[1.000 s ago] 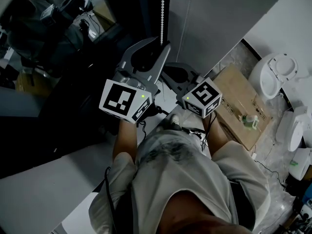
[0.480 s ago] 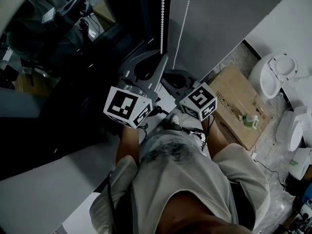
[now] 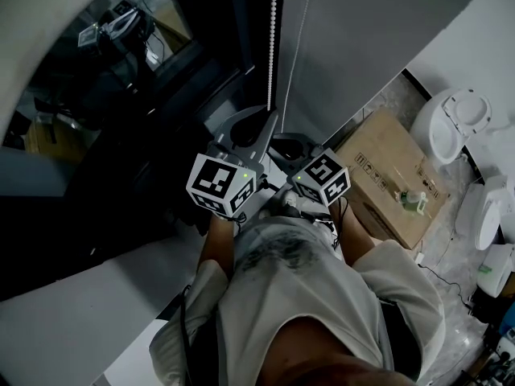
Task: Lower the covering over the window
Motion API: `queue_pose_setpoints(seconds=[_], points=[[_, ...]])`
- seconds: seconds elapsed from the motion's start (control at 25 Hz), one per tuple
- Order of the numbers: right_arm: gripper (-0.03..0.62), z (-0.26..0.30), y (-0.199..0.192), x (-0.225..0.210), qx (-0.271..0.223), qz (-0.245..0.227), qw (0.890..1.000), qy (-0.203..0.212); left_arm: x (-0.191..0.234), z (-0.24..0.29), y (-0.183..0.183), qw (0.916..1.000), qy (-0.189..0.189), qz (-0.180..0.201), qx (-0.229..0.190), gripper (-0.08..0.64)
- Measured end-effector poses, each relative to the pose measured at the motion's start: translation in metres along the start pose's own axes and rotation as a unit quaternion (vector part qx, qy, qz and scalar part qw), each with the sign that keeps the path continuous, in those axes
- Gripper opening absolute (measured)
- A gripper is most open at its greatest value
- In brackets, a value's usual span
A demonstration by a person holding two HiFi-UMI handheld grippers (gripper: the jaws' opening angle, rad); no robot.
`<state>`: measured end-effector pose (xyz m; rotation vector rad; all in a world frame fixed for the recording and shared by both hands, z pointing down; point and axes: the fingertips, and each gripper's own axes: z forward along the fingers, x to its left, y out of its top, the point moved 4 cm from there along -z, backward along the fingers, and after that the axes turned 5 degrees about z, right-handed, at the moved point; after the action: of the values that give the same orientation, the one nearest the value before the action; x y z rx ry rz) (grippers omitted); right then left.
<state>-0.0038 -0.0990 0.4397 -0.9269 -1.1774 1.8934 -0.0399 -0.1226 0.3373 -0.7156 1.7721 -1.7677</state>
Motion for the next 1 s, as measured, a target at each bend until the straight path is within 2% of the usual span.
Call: queue_pose_setpoints(seconds=[0.2, 0.56, 0.6, 0.72, 0.84, 1.0], points=[[0.018, 0.005, -0.020, -0.002, 0.024, 0.011, 1.000, -0.001, -0.003, -0.003, -0.024, 0.9996, -0.001, -0.018, 0.024, 0.018], [0.020, -0.003, -0.019, -0.001, 0.000, 0.004, 1.000, 0.008, -0.006, -0.006, -0.030, 0.9993, -0.001, -0.023, 0.028, 0.017], [0.022, -0.008, -0.014, 0.000, -0.009, 0.003, 1.000, 0.012, -0.005, -0.006, -0.030, 0.9993, 0.000, -0.023, 0.028, 0.018], [0.086, -0.029, 0.010, 0.000, -0.056, -0.002, 0.998, 0.027, -0.004, -0.007, -0.030, 0.9993, 0.002, -0.023, 0.028, 0.018], [0.100, -0.052, 0.049, 0.003, -0.120, -0.010, 0.992, 0.043, -0.004, -0.007, -0.030, 0.9993, 0.002, -0.024, 0.028, 0.018], [0.100, -0.068, 0.101, 0.006, -0.182, -0.037, 0.982, 0.041, -0.005, -0.007, -0.029, 0.9994, 0.001, -0.024, 0.027, 0.018]])
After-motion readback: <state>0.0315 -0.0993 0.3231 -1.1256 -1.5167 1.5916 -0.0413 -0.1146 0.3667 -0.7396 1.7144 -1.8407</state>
